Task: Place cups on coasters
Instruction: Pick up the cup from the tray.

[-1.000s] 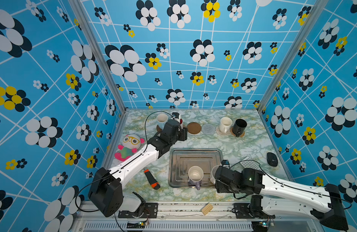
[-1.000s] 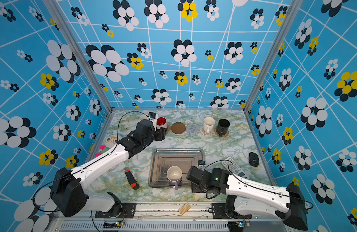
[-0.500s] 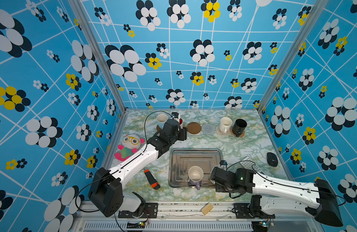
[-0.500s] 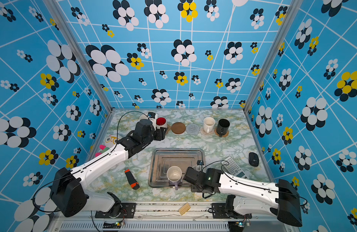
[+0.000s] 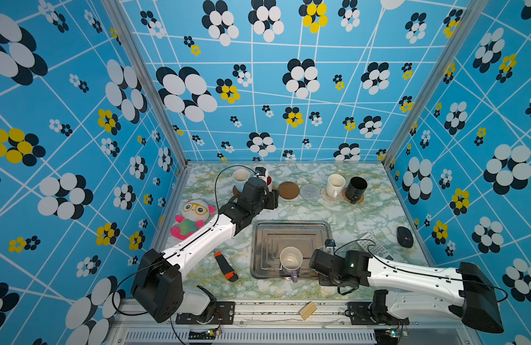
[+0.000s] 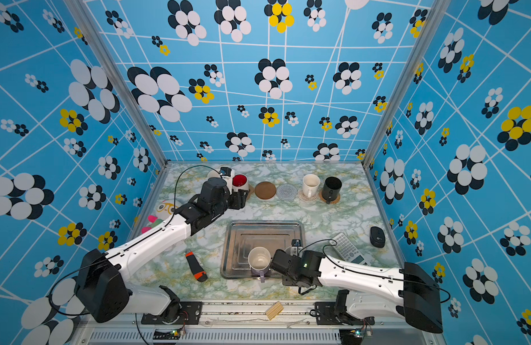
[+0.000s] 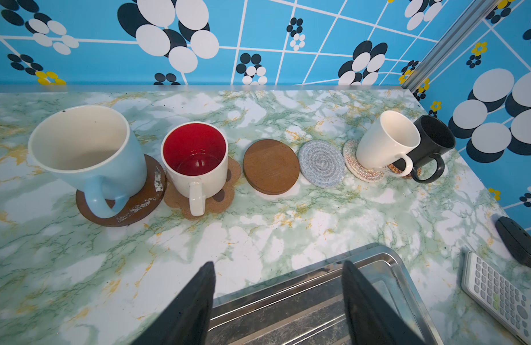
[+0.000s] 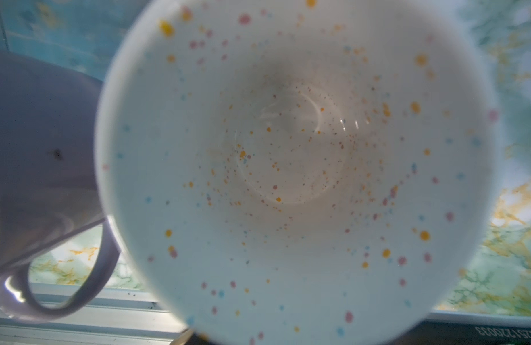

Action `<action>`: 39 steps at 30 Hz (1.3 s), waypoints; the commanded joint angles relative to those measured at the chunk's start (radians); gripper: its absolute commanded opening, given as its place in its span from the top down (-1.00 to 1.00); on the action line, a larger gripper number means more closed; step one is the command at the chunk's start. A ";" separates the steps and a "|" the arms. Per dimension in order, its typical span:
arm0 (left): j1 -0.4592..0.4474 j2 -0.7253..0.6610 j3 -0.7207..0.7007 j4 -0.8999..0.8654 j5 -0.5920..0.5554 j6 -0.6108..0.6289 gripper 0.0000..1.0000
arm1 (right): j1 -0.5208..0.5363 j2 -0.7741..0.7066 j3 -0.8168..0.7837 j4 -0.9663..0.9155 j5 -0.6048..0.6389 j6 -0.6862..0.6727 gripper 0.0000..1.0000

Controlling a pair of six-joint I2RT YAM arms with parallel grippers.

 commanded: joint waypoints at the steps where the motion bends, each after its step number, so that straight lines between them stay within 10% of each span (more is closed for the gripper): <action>1: 0.013 -0.017 -0.012 0.026 0.019 -0.014 -0.36 | 0.006 0.008 -0.016 0.009 0.017 0.005 0.26; 13: 0.018 -0.007 -0.010 0.026 0.029 -0.017 -0.35 | 0.006 0.039 0.011 -0.034 0.023 -0.006 1.00; 39: 0.041 -0.016 -0.029 0.045 0.048 -0.035 -0.36 | 0.006 -0.023 0.134 -0.155 0.170 -0.039 1.00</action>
